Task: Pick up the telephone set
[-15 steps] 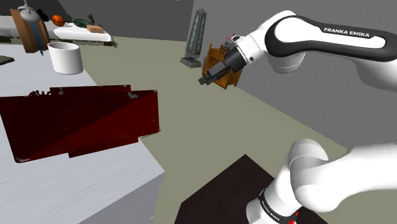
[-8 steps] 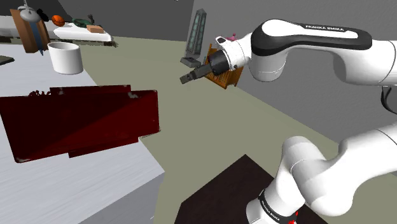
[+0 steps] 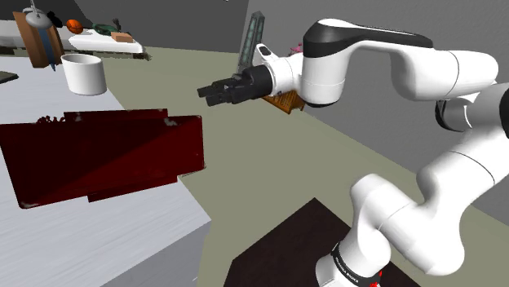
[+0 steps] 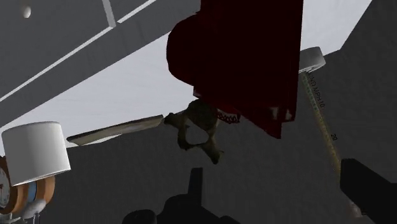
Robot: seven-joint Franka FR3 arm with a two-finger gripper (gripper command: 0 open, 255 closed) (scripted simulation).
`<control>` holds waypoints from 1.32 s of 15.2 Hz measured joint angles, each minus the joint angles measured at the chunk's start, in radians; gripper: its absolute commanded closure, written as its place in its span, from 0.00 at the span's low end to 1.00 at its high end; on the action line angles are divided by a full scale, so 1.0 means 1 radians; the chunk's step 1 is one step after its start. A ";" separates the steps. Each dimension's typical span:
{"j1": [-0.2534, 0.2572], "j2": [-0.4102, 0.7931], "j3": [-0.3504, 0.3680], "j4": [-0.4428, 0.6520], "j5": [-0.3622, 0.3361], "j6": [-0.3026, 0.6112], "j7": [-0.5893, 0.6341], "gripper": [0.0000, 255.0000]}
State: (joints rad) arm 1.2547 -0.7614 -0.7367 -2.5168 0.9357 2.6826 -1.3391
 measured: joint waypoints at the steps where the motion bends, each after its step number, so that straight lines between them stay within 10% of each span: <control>1: 0.062 -0.010 -0.039 0.013 0.027 0.002 -0.069 0.00; 4: 0.189 -0.040 -0.102 0.033 0.081 0.012 -0.211 0.00; 11: 0.269 -0.063 -0.184 0.002 0.135 0.052 -0.340 0.00; 12: 0.271 -0.064 -0.188 0.000 0.137 0.054 -0.345 1.00; 20: 0.272 -0.066 -0.191 -0.002 0.138 0.055 -0.350 1.00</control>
State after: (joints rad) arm 1.5265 -0.8277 -0.9273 -2.5189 1.0736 2.7372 -1.6889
